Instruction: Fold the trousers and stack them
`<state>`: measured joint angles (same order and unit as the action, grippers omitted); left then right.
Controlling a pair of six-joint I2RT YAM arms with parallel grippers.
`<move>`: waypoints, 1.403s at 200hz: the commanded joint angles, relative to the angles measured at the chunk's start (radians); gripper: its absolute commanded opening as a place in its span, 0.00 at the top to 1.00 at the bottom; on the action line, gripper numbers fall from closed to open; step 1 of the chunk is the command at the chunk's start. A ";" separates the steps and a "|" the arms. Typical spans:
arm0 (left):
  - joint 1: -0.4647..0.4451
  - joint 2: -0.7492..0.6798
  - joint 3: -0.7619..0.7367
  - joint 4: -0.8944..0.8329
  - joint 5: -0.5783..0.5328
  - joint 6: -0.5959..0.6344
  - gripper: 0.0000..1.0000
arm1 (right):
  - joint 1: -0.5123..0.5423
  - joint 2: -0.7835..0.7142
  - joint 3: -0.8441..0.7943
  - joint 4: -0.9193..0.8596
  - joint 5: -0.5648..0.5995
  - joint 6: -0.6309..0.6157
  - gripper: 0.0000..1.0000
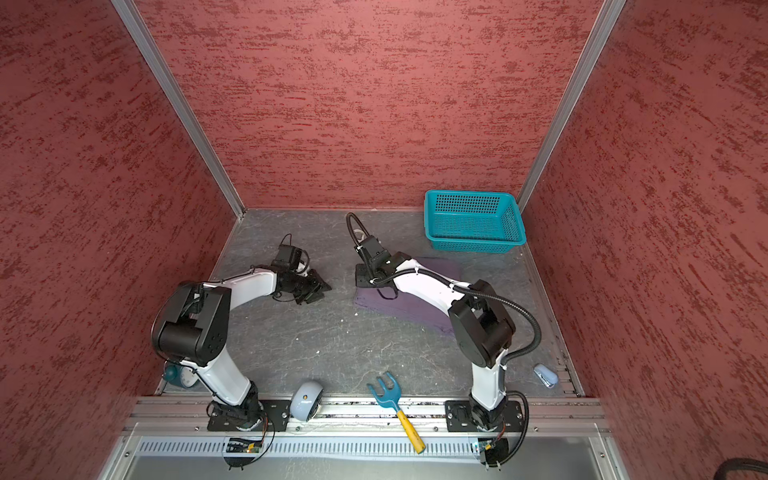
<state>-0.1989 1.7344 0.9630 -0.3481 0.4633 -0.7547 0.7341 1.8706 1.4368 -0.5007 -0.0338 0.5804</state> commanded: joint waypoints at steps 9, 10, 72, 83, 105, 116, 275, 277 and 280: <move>-0.033 0.007 0.057 -0.021 -0.008 0.009 0.59 | 0.007 -0.065 0.019 0.062 -0.010 -0.067 0.66; -0.035 0.007 0.060 -0.022 -0.008 0.009 0.59 | 0.007 -0.070 0.018 0.063 -0.007 -0.068 0.66; -0.189 0.078 0.233 -0.063 -0.012 0.044 0.57 | -0.071 -0.294 -0.154 0.031 0.172 -0.099 0.65; -0.214 0.084 0.248 -0.072 -0.014 0.049 0.57 | -0.101 -0.331 -0.208 0.033 0.167 -0.080 0.65; -0.255 0.090 0.250 -0.100 -0.025 0.049 0.56 | -0.165 -0.407 -0.312 0.056 0.131 -0.044 0.65; -0.272 0.089 0.242 -0.117 -0.041 0.048 0.55 | -0.195 -0.445 -0.351 0.061 0.121 -0.028 0.65; -0.383 -0.055 0.326 -0.321 -0.121 0.022 1.00 | -0.302 -0.591 -0.528 0.125 0.050 0.024 0.64; -0.386 -0.059 0.323 -0.323 -0.123 0.020 1.00 | -0.302 -0.591 -0.530 0.127 0.049 0.024 0.64; -0.387 -0.065 0.321 -0.326 -0.125 0.018 1.00 | -0.302 -0.590 -0.531 0.129 0.047 0.025 0.64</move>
<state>-0.5659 1.7508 1.2739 -0.6090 0.3576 -0.7288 0.4393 1.3029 0.9245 -0.4129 0.0292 0.5861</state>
